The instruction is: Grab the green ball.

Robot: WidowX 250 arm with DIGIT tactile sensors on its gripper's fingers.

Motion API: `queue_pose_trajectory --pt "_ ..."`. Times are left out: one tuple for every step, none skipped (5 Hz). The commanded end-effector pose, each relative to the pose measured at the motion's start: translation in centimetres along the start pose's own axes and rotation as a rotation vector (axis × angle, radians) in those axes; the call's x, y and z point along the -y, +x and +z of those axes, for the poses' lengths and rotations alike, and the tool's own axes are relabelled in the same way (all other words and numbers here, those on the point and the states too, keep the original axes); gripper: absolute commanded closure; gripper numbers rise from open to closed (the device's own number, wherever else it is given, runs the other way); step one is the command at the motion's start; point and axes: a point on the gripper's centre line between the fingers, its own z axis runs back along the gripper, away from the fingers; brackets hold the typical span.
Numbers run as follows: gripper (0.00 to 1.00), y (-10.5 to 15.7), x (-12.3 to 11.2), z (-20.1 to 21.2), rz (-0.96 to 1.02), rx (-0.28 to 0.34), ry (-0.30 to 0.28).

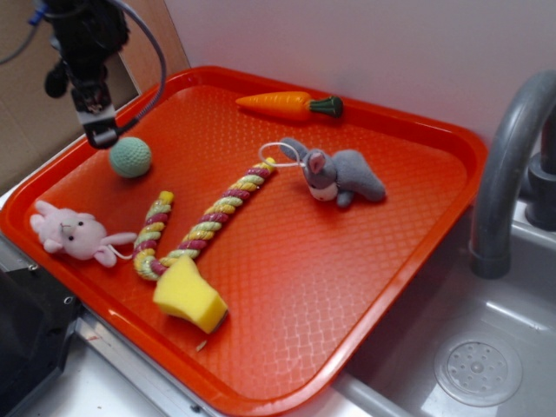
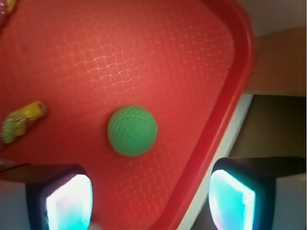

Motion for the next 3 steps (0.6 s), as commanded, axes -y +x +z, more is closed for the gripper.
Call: queue_pose_trajectory --pt "0.0 0.8 -0.3 -4.7 -0.076 -0.113 -0.022" --pt "0.0 0.6 0.4 -6.7 -0.109 -0.177 -0.104" --pt "1.0 0.2 0.2 -6.9 -0.107 -0.222 -0.164"
